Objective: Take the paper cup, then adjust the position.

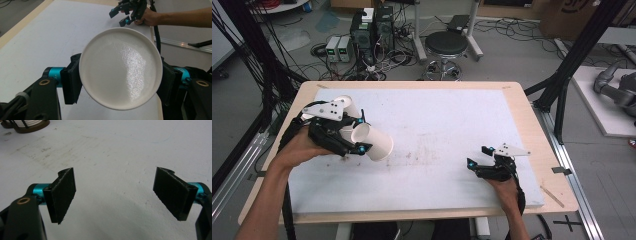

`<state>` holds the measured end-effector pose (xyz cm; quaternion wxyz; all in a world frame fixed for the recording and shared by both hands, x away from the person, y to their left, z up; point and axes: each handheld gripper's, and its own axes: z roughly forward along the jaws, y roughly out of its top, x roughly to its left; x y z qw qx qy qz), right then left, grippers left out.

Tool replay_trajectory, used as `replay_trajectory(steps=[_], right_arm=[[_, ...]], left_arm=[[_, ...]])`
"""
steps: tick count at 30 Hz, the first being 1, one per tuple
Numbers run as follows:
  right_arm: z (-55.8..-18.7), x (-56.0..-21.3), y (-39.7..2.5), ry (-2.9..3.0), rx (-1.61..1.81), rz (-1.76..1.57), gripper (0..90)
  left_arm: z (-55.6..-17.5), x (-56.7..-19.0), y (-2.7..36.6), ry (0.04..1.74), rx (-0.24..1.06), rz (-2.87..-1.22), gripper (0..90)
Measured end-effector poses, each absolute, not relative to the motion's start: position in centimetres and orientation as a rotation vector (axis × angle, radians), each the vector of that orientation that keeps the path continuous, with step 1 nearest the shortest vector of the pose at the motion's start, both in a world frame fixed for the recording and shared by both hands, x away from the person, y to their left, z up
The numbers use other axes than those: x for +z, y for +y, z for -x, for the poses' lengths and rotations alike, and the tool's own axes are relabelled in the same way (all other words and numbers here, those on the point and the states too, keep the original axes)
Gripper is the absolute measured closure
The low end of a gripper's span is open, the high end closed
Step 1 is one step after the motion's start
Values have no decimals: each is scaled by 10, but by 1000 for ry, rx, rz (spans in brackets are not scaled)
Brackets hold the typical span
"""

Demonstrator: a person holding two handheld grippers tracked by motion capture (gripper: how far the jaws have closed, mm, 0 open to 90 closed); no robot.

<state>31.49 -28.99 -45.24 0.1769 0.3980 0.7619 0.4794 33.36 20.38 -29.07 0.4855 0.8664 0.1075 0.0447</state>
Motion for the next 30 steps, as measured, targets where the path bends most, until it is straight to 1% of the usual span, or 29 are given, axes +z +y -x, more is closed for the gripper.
replay_trajectory(steps=[30], right_arm=[[-316,-452,-290,2179,1362,-1121,188]], left_arm=[[-334,-289,207,260,118,-2088,325]])
